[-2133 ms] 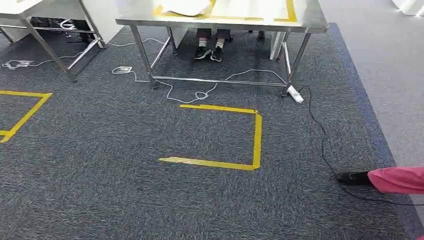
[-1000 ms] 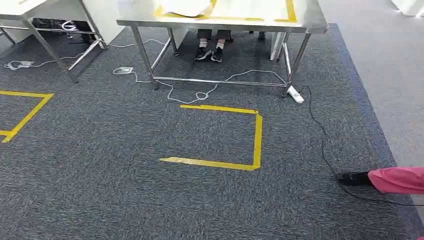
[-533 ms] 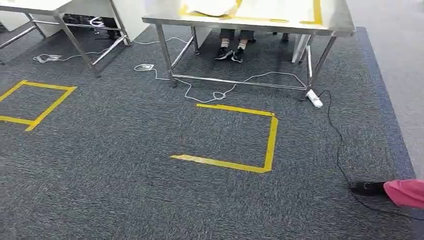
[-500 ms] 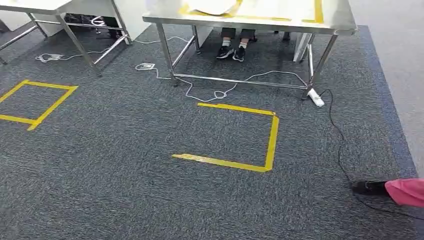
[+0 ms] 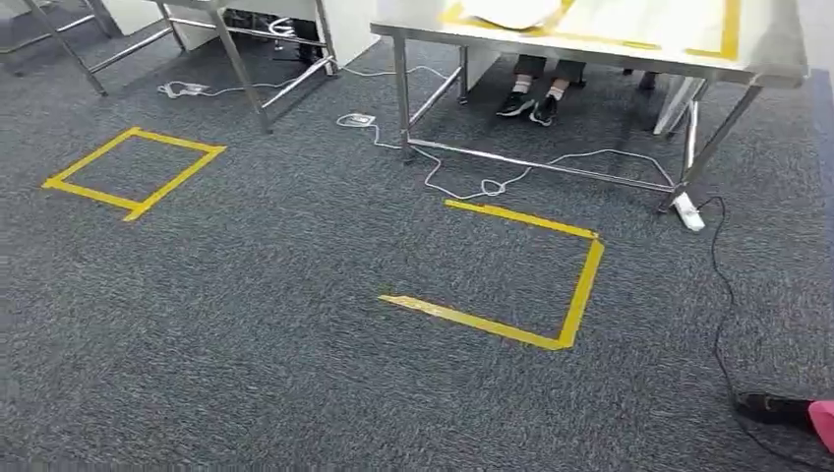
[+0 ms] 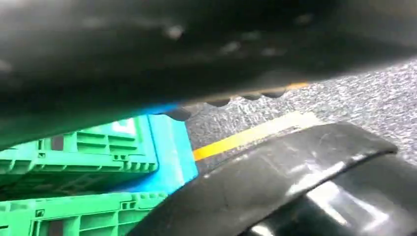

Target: Take the parts from the cabinet and place them on the table.

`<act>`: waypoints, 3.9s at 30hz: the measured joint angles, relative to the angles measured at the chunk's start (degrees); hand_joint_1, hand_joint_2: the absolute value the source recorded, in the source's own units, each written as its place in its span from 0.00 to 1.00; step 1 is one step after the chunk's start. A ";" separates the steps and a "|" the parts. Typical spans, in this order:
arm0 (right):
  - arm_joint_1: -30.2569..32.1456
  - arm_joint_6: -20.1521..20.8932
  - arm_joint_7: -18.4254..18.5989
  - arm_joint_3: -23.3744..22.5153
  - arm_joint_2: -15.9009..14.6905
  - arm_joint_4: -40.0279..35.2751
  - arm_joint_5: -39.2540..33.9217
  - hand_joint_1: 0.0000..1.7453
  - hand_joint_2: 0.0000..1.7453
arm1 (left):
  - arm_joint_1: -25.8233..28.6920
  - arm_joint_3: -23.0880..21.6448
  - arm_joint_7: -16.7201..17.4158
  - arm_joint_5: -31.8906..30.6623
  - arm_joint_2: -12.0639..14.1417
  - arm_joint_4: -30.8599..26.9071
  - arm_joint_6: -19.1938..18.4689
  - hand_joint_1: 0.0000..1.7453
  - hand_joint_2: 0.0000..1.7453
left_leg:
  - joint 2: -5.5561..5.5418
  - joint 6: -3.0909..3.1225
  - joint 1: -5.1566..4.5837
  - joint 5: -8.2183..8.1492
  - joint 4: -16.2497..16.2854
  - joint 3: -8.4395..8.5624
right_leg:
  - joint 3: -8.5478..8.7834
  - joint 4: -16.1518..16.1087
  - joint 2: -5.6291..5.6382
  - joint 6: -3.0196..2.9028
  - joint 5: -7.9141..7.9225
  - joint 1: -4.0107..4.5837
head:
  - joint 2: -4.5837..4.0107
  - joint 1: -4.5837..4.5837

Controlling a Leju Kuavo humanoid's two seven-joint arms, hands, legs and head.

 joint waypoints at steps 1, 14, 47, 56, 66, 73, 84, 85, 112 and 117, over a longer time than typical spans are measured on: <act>-0.21 0.00 -0.02 0.00 0.00 0.00 0.00 0.00 0.00 | 0.29 -0.11 0.00 0.00 0.02 -0.02 0.00 0.00 0.00 | -0.66 0.21 -0.11 0.01 0.03 -0.19 | 0.89 -0.20 -0.65 0.22 0.07 -0.04 | 0.00 -0.09; -0.37 -0.04 -0.26 -0.52 -0.02 0.42 0.00 0.00 0.00 | 1.93 -1.31 1.55 0.53 -0.72 -4.75 -3.39 0.00 0.00 | -10.03 0.85 -0.04 1.01 0.05 -0.89 | -1.92 0.71 12.74 -0.02 1.20 -0.52 | 0.00 0.22; -0.59 -0.37 -0.26 -0.59 -0.02 0.90 0.39 0.00 0.00 | 5.23 -2.23 3.23 1.05 -1.86 -11.69 -6.12 0.00 0.00 | -11.93 -1.17 1.13 1.17 -0.39 -1.05 | -1.67 1.05 12.03 0.01 1.41 -0.65 | 0.00 0.33; -1.10 -0.68 -0.63 -1.22 -0.02 1.46 2.99 0.00 0.00 | 6.89 -3.21 4.37 1.79 -1.90 -15.25 -8.28 0.00 0.00 | -4.00 -2.23 1.18 -3.34 12.58 -7.13 | -1.29 0.41 3.49 -1.42 0.75 -0.48 | 0.00 -0.42; -2.53 -0.59 -1.97 -2.16 -0.02 2.34 5.29 0.00 0.00 | 7.54 -4.04 5.03 2.67 -2.01 -16.98 -8.35 0.00 0.00 | -3.08 0.74 0.76 1.23 -0.59 -0.60 | -2.50 7.30 6.46 1.03 -5.03 -0.50 | 0.00 0.33; -2.79 -0.52 -2.71 -3.63 -0.02 3.32 6.62 0.00 0.00 | 7.94 -4.94 5.31 3.93 -2.27 -17.85 -8.96 0.00 0.00 | -9.21 0.28 0.74 0.68 -0.25 0.21 | -3.87 4.03 10.19 0.87 2.37 -0.84 | 0.00 0.31; -3.91 0.46 -3.76 -6.03 -0.02 4.85 9.27 0.00 0.00 | 8.60 -6.05 5.60 5.22 -2.12 -19.12 -9.60 0.00 0.00 | -4.44 -2.36 0.95 -7.78 18.56 -9.87 | -2.24 1.01 5.73 -1.48 1.18 -0.35 | 0.00 -0.33; -4.04 0.46 -3.76 -6.25 -0.02 4.96 9.29 0.00 0.00 | 8.76 -6.08 5.64 5.27 -2.10 -19.15 -9.60 0.00 0.00 | -4.38 -2.33 0.96 -6.78 18.39 -9.83 | -2.03 1.00 4.81 -1.50 0.94 -0.29 | 0.00 -0.31; -5.95 0.83 -5.68 -9.18 -0.02 6.91 13.55 0.00 0.00 | 9.00 -7.87 6.21 7.71 -1.73 -20.06 -9.38 0.00 0.00 | -5.48 -1.80 0.63 -4.24 8.64 -4.78 | -1.73 1.22 8.38 -1.01 1.17 -0.82 | 0.00 -0.42; -6.57 1.46 -6.23 -10.86 -0.02 7.65 15.15 0.00 0.00 | 9.21 -8.85 6.25 8.61 -1.49 -20.06 -9.20 0.00 0.00 | -4.13 -1.65 0.78 -3.42 14.67 -8.06 | -1.45 1.23 3.70 -1.37 0.09 -0.26 | 0.00 -0.44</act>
